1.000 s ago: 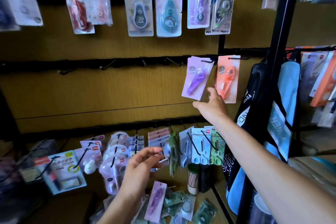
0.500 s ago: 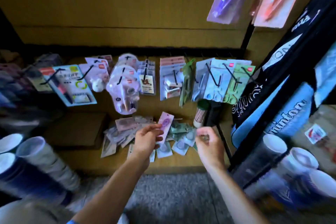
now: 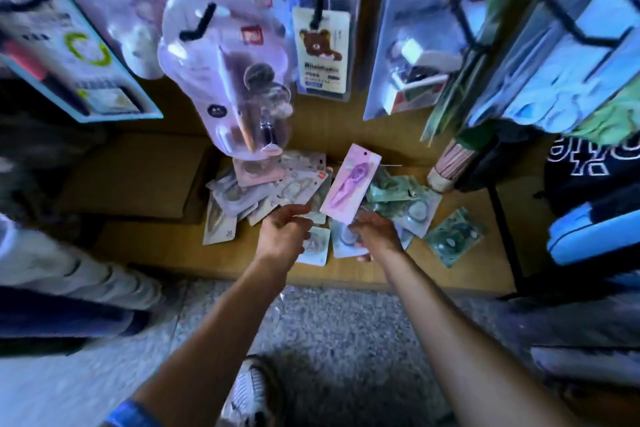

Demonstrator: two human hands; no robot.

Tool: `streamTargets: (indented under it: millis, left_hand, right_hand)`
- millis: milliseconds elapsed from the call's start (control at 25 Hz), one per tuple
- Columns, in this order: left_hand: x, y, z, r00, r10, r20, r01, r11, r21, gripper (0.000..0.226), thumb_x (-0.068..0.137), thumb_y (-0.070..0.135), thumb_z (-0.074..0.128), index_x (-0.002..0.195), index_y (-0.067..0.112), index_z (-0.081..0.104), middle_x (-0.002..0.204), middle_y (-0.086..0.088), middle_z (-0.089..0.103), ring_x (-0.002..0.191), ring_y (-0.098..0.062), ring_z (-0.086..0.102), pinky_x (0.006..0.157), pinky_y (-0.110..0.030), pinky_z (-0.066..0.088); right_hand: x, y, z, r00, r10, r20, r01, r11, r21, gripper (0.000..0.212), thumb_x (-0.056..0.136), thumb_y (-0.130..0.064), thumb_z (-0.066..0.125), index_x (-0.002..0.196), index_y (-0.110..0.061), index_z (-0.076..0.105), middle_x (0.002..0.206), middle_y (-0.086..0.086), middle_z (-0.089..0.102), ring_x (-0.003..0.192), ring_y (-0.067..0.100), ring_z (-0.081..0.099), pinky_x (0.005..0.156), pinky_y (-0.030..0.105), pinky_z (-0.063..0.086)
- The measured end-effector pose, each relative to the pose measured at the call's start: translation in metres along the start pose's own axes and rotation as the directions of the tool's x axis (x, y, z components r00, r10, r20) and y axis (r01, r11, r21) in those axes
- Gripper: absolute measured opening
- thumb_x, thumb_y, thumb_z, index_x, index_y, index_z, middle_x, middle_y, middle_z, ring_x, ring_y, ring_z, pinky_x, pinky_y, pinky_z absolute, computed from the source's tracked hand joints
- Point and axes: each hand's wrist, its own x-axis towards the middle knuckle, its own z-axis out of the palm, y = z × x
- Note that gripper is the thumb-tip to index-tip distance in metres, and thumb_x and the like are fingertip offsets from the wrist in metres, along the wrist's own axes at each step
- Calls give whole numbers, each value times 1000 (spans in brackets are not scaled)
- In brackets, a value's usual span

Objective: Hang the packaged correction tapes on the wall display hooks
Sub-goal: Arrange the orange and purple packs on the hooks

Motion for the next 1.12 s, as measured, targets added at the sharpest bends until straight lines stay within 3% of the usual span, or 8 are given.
streamTargets:
  millis: [80, 200, 360, 520, 640, 800, 1000, 1120]
  left_hand:
    - [14, -25, -11, 1000, 25, -15, -23, 990, 141, 18, 86, 5, 58, 92, 19, 68, 87, -10, 66, 66, -16, 57, 56, -25, 41]
    - [24, -68, -31, 984, 82, 160, -163, 787, 595, 34, 86, 15, 65, 120, 19, 65, 110, -10, 67, 92, -23, 67, 72, -26, 50]
    - [26, -86, -40, 981, 61, 183, -168, 732, 660, 47, 89, 17, 64, 135, 17, 57, 123, -11, 65, 106, -24, 65, 78, -25, 49]
    - [12, -61, -23, 987, 70, 143, -130, 874, 468, 46, 80, 36, 64, 123, 18, 64, 108, -8, 71, 83, -24, 68, 65, -28, 47]
    - [-23, -33, 0, 984, 79, 159, -113, 969, 219, 34, 82, 51, 66, 104, 26, 70, 97, -3, 74, 89, -22, 69, 71, -33, 49]
    - [-85, 6, 22, 963, 96, 251, -90, 995, -37, 15, 99, 32, 55, 103, 26, 68, 91, 3, 74, 85, -18, 69, 73, -33, 52]
    - [-176, 42, 40, 821, 361, 443, -324, 932, -160, 16, 97, 4, 54, 96, 1, 70, 86, -14, 72, 68, -17, 64, 60, -23, 53]
    - [-227, 65, 56, 731, 498, 467, -442, 867, -232, 17, 97, 5, 57, 94, 7, 73, 77, -3, 74, 67, -15, 62, 60, -21, 49]
  right_hand:
    - [18, -3, 13, 998, -44, -34, 45, 999, 6, 29, 89, -16, 62, 118, -13, 62, 110, 17, 65, 82, 33, 63, 54, 28, 47]
    - [37, -4, 24, 996, -54, -72, 61, 993, 99, 38, 87, -13, 66, 123, -5, 60, 115, 17, 64, 87, 31, 62, 54, 22, 41]
    - [38, -5, 22, 999, 8, -40, 6, 938, 345, 37, 82, -6, 69, 118, -11, 67, 93, 4, 64, 68, 11, 56, 54, 22, 42]
    - [-14, 0, 4, 972, -111, -207, 194, 877, 440, 23, 80, 9, 68, 99, -1, 75, 84, 8, 71, 61, 5, 62, 48, 12, 44]
    - [-70, 7, -20, 957, -150, -249, 259, 828, 497, 20, 79, 12, 67, 94, 2, 75, 83, 6, 73, 68, 11, 64, 54, 12, 48]
    - [-139, 14, -53, 930, -267, -252, 359, 808, 467, 29, 78, 19, 60, 88, -5, 73, 76, -3, 69, 66, 5, 62, 61, 11, 46]
    - [-240, 17, -99, 730, -538, -422, 640, 754, 145, 13, 79, -21, 66, 92, -22, 68, 91, -10, 72, 81, 3, 64, 70, 15, 47]
    - [-284, 10, -122, 571, -685, -452, 725, 679, -113, 41, 79, -42, 74, 114, -27, 59, 107, -12, 67, 98, 3, 63, 81, 14, 48]
